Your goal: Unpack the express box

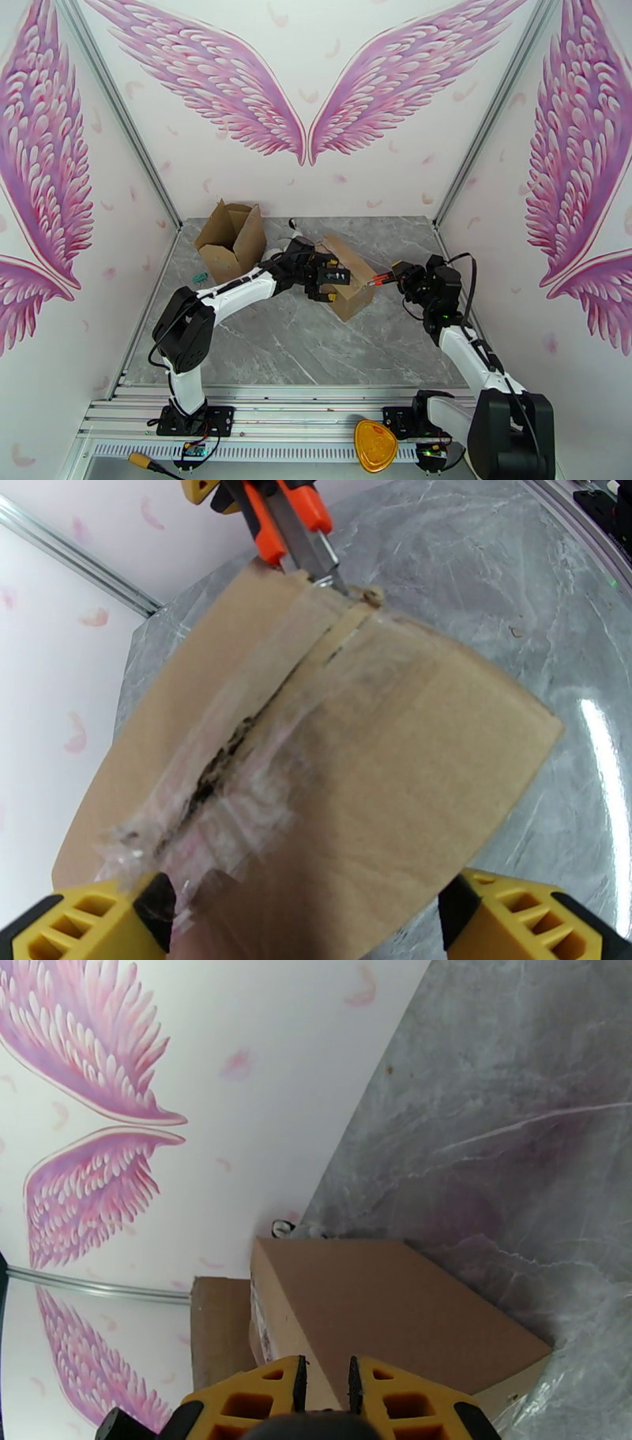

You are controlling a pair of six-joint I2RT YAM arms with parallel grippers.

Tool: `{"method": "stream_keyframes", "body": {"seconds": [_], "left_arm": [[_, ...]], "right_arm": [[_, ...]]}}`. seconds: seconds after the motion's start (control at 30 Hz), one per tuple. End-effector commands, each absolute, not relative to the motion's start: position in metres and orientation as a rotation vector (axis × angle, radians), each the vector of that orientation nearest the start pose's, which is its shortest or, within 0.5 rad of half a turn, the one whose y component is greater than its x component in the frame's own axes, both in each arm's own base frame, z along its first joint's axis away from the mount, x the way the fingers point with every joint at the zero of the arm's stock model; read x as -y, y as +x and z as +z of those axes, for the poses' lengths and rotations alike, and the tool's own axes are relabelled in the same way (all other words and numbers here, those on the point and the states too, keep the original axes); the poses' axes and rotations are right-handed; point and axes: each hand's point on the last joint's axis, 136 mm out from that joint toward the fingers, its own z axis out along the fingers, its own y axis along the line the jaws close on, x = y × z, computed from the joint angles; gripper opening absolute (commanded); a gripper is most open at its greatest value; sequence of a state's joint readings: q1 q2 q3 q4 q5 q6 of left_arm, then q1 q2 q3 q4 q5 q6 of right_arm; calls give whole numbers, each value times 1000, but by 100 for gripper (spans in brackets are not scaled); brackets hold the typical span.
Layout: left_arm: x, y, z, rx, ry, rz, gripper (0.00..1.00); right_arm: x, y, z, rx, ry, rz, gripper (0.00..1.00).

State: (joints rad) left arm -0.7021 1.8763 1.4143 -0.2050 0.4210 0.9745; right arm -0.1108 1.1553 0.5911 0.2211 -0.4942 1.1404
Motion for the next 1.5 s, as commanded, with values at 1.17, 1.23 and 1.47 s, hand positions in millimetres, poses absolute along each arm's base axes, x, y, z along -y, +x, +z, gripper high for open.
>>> {"method": "stream_keyframes", "body": {"seconds": [1.17, 1.23, 1.47], "left_arm": [[406, 386, 191, -1268, 1675, -285, 93], [407, 383, 191, -1269, 1674, -290, 93], [412, 371, 186, -1278, 1680, -307, 93]], "right_arm": [[-67, 361, 211, -1980, 711, 1312, 0], [-62, 360, 219, -1951, 709, 1260, 0], [-43, 351, 225, -1851, 776, 1138, 0]]}}
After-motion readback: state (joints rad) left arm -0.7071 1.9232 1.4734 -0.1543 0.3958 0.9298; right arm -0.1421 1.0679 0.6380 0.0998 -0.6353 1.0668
